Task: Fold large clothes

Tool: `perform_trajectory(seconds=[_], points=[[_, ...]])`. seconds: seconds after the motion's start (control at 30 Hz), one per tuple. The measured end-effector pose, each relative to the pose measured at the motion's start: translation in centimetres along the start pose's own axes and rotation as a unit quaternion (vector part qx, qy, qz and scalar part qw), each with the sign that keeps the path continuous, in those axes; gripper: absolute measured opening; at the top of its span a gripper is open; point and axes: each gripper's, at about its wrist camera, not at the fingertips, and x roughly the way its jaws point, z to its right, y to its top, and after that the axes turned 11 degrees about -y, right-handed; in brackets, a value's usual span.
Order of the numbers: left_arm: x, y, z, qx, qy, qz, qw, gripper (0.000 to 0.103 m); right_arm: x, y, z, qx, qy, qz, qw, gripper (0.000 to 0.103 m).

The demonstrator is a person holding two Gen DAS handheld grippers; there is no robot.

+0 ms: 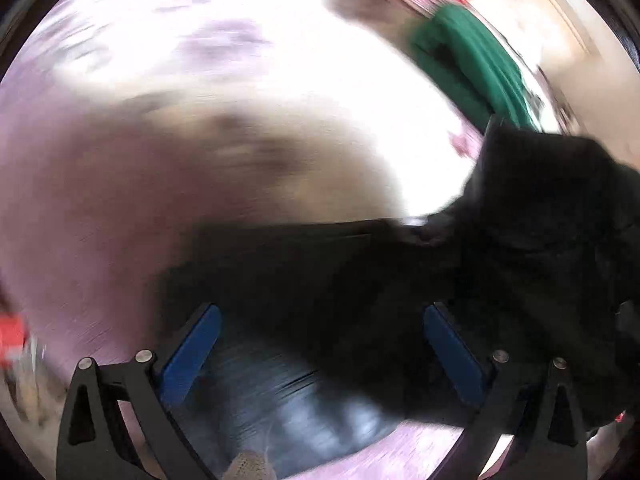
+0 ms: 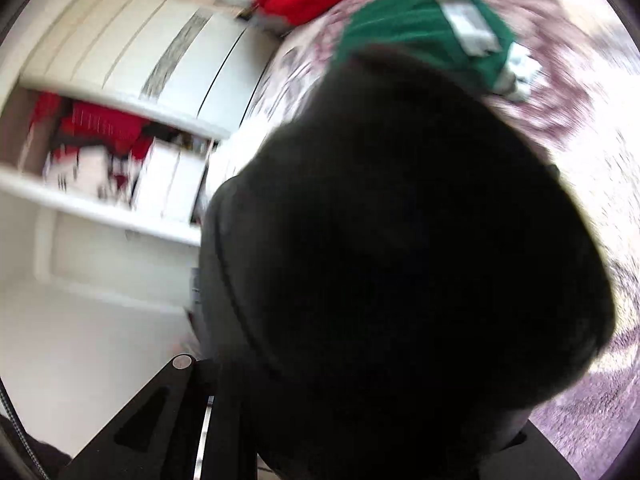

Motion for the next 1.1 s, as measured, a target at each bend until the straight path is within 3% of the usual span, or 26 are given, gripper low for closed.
perform_trajectory(seconds=[0.07,0.2,0.33,0.43,0.47,0.5,0.53,0.57,0.63,0.7,0.8,0.87,0.97,1.03,1.1], points=[[-4.0,-1.9,-3.8,-0.037,0.017,0.019,0.999,0.103,0.8,-2.2,-4.1,-0.056,-0.015,-0.011,0.998,0.02],[-10.7,-5.5,-10.4,-0.099,0.08,0.047,0.9908,0.103,6.1,-7.3,-12.0,-0.161,-0.04,-0.059,0.984,0.021],[-15.0,-9.1,-14.0,-0.12,0.126,0.072,0.9821,0.103,15.2,-15.2,-16.1,-0.223,-0.063,-0.164,0.959,0.021],[-16.2,-10.8,-14.1,-0.134,0.131,0.085,0.9785,0.103,20.6,-19.7,-16.5,-0.237,-0.101,-0.239,0.936,0.036],[-16.3,-11.0,-13.9,-0.138,0.129,0.09,0.9778,0.103,20.9,-20.2,-16.7,-0.238,-0.102,-0.246,0.934,0.048],[-16.7,-11.4,-13.5,-0.142,0.124,0.095,0.9774,0.103,20.8,-20.4,-17.0,-0.239,-0.093,-0.249,0.934,0.061],[-17.0,-11.7,-13.3,-0.146,0.124,0.098,0.9764,0.103,20.1,-20.2,-17.5,-0.229,-0.057,-0.262,0.936,0.091],[-16.9,-11.2,-13.0,-0.151,0.123,0.103,0.9754,0.103,19.4,-20.1,-17.9,-0.212,-0.025,-0.276,0.937,0.103],[-17.5,-11.4,-12.5,-0.159,0.104,0.115,0.9751,0.103,17.3,-19.7,-18.6,-0.175,0.039,-0.306,0.935,0.103],[-17.2,-11.0,-11.7,-0.16,0.096,0.12,0.9751,0.103,15.6,-19.5,-19.0,-0.165,0.078,-0.33,0.926,0.103],[-15.7,-11.0,-10.3,-0.162,0.081,0.111,0.9772,0.103,12.3,-17.3,-17.5,-0.131,0.108,-0.341,0.925,0.103],[-13.8,-11.1,-9.6,-0.167,0.068,0.106,0.978,0.103,11.3,-15.2,-15.7,-0.12,0.084,-0.332,0.932,0.103],[-8.8,-11.5,-8.7,-0.167,0.078,0.087,0.9789,0.103,10.1,-10.6,-10.6,-0.117,0.005,-0.301,0.946,0.103],[-4.3,-12.2,-9.0,-0.162,0.146,0.046,0.9748,0.103,10.5,-8.1,-7.4,-0.113,-0.033,-0.292,0.949,0.103],[-1.6,-13.4,-10.4,-0.182,0.145,0.03,0.972,0.103,12.2,-6.0,-4.6,-0.116,-0.045,-0.301,0.945,0.103]])
